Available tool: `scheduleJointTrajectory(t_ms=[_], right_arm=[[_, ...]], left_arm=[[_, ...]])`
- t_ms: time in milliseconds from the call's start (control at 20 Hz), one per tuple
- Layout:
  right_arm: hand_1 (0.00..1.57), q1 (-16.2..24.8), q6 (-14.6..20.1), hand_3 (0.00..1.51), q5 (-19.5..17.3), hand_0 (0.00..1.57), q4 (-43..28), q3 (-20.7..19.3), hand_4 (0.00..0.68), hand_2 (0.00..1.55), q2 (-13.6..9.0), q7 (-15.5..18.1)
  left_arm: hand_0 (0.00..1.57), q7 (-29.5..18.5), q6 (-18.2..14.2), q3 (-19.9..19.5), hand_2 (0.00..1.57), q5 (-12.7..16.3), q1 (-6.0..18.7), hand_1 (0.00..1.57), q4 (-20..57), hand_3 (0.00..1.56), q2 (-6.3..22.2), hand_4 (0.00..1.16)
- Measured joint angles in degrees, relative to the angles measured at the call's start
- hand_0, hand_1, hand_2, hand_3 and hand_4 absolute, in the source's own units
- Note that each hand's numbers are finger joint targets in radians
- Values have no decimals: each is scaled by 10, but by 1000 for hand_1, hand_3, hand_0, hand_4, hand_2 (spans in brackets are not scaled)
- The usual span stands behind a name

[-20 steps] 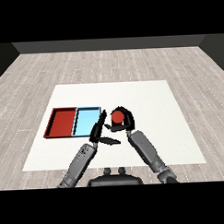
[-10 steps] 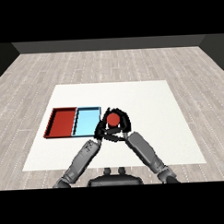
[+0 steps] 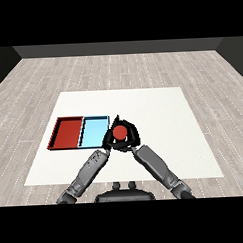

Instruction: Pick the red can and put it in the red box

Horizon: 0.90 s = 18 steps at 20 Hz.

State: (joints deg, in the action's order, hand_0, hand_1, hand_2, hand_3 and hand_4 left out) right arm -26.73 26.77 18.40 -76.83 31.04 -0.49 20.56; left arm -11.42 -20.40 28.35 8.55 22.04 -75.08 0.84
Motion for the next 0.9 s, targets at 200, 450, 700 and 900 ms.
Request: scheduleJointTrajectory(t_ms=[200, 450, 700, 900], right_arm=[[1530, 0, -4, 1406, -7, 1530, -6, 0, 522, 1469, -1, -8], [1470, -1, -15, 1394, 1, 1470, -7, -9, 531, 1441, -4, -2], [1478, -10, -2, 1390, 14, 1478, 1, 2, 558, 1437, -10, 9], [1519, -22, 5, 1394, 22, 1519, 5, 9, 538, 1453, -10, 10]], left_arm=[[905, 4, -28, 4, 955, -18, 6, 905, 3, 682, -1, 758], [1571, 32, -69, 21, 1541, -2, 23, 1571, 2, 1454, 6, 973], [1571, 49, -107, 32, 1452, -9, 26, 1571, 1, 1300, 15, 881], [1571, 44, -106, 20, 1498, -16, 29, 1571, 3, 1355, 15, 866]])
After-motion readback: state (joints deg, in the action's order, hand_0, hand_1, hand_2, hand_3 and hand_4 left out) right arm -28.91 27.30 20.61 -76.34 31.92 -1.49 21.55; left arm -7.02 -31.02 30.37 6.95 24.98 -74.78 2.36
